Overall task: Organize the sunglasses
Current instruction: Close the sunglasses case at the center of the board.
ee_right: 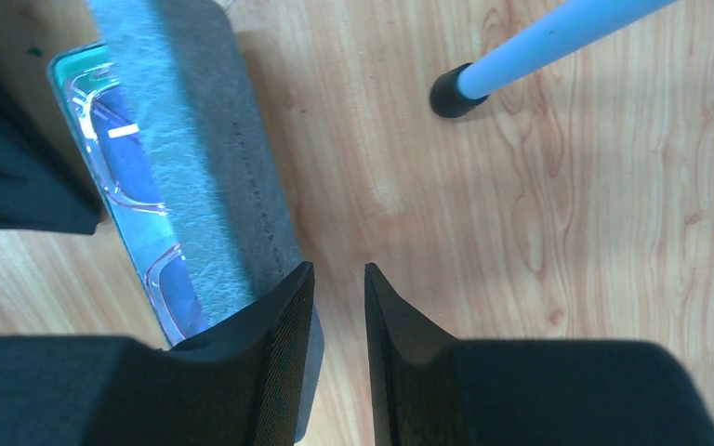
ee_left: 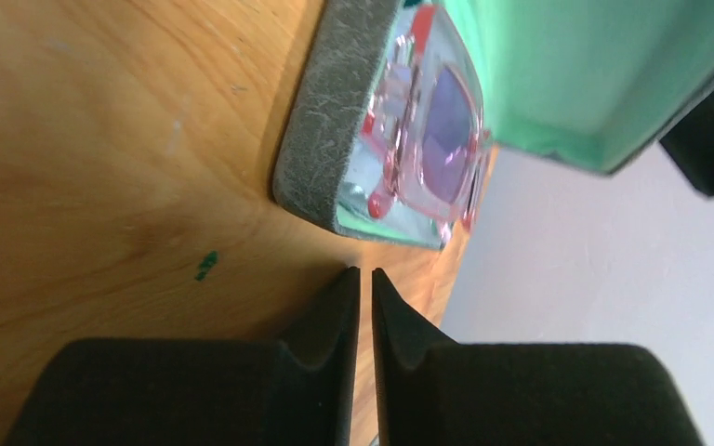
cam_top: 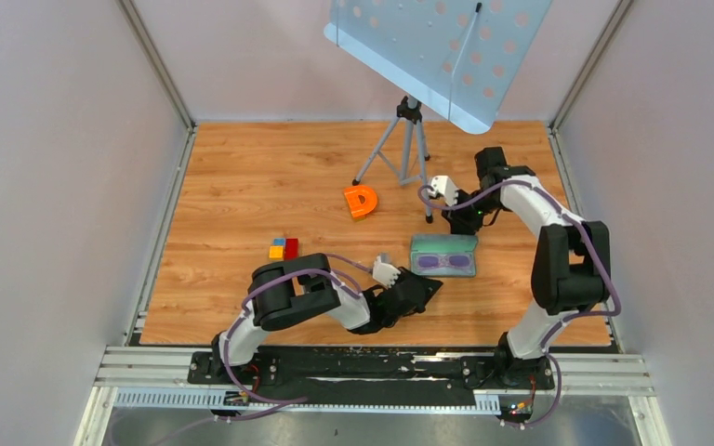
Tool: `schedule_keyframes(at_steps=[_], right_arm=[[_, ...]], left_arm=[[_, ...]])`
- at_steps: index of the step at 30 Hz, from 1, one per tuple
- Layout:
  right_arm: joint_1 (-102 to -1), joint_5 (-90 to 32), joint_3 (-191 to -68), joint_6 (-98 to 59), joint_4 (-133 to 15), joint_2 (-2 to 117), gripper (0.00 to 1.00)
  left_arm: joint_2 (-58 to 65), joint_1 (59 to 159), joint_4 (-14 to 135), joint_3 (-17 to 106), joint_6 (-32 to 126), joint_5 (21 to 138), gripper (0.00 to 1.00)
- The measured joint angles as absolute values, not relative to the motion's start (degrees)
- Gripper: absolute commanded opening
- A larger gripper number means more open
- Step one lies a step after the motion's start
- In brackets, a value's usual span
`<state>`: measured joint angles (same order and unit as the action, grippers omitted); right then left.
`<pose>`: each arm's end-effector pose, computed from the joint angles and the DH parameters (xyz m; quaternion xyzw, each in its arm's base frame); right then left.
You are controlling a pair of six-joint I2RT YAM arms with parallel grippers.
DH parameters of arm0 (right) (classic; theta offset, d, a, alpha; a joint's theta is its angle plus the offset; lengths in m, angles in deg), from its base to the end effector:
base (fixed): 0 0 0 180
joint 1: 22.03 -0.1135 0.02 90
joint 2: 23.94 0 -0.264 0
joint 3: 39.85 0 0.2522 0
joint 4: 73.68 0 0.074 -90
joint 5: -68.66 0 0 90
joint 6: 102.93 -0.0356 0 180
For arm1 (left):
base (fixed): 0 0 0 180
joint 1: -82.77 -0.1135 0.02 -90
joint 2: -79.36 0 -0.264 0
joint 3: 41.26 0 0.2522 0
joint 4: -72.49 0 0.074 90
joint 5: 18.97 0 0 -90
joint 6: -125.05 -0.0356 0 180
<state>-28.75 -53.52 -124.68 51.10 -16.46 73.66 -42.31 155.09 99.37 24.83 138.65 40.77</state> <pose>0.3320 0.0582 0.2216 -0.5870 0.7437 0.1595 0.2774 0.1365 -0.3690 0.0798 -0.3520 0.7639 -0.4838 0.2419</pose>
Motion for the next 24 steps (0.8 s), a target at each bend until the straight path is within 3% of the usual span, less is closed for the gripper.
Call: schedule_keyframes(at_steps=[24], right_arm=[[-30.04,-55.97,-112.07,53.63,-20.04,62.23,0.33]], left_arm=[[-42.44,155.72,98.56,24.48,143.93,36.16,0.12]])
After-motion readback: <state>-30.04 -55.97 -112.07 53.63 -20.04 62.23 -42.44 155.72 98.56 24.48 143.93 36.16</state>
